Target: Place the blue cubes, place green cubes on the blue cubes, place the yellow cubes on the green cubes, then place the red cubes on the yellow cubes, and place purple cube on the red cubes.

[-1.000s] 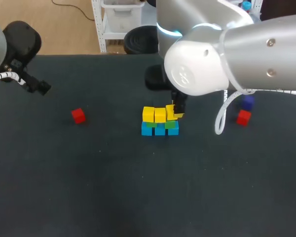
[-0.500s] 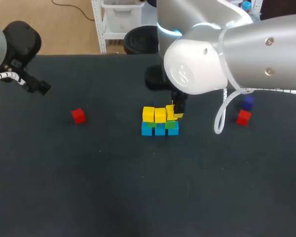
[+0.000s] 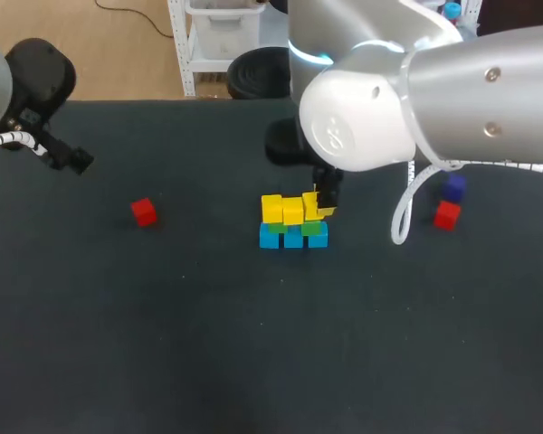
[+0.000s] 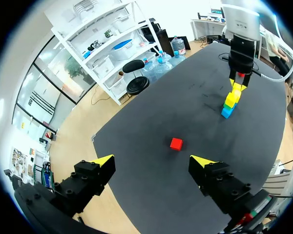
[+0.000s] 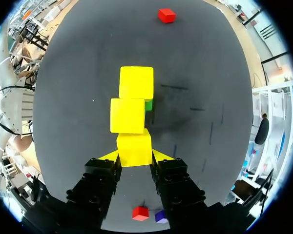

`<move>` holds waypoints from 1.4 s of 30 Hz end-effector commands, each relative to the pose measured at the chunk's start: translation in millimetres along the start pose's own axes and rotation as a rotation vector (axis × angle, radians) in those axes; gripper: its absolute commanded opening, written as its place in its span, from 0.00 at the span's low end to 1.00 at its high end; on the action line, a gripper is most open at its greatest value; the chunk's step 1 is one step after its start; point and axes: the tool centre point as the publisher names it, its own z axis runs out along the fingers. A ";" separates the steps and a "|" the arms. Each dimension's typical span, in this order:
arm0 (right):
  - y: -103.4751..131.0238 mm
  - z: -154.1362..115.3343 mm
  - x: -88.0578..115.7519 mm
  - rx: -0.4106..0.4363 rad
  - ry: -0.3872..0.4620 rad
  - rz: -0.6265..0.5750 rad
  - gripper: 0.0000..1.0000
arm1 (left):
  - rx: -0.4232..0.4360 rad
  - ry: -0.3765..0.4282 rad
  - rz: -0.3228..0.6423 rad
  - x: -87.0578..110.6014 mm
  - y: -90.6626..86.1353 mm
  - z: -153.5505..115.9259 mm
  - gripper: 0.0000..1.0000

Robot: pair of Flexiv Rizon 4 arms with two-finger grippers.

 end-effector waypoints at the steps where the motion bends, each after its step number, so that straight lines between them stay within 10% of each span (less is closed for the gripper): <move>1: 0.3 1.1 1.1 -0.012 0.005 -0.002 0.29 | 0.002 -0.001 0.001 -0.1 0.9 0.5 1.00; 2: 0.5 1.2 1.0 -0.011 0.001 0.002 0.52 | 0.002 -0.001 0.001 -0.1 0.9 0.5 1.00; 3: 0.5 1.2 2.1 -0.017 -0.001 0.004 1.00 | 0.002 -0.001 0.001 -0.1 0.9 0.5 1.00; 42: 35.6 -43.1 5.8 0.125 -0.079 0.086 1.00 | 0.002 -0.001 0.001 -0.1 0.9 0.5 1.00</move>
